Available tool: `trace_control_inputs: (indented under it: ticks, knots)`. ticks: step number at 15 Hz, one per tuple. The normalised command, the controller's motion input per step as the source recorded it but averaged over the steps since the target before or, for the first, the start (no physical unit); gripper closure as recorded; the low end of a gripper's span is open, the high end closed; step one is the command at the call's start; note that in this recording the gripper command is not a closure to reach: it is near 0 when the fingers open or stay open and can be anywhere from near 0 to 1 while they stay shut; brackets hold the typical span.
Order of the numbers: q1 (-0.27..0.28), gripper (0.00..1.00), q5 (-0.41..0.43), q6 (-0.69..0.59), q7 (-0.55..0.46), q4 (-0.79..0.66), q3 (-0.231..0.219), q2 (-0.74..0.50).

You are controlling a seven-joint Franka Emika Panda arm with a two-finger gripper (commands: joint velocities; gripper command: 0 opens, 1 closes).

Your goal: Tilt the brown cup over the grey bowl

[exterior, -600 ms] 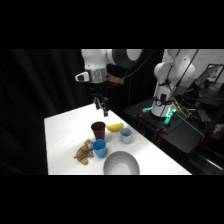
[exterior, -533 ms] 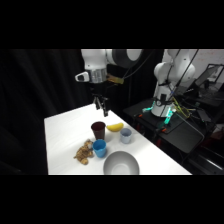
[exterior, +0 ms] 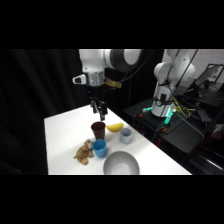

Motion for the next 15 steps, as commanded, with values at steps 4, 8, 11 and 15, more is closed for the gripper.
trace_control_inputs:
  ticks: [4,8,11,15]
  knots:
    - [-0.038,0.00,0.148,0.32,-0.09,0.02,0.043,0.21]
    - [-0.046,0.00,0.068,0.26,-0.03,-0.01,0.043,0.20]
    - [-0.062,0.00,0.064,0.22,0.00,0.02,0.045,0.18]
    - [-0.057,1.00,0.047,0.15,0.01,0.00,0.046,0.08]
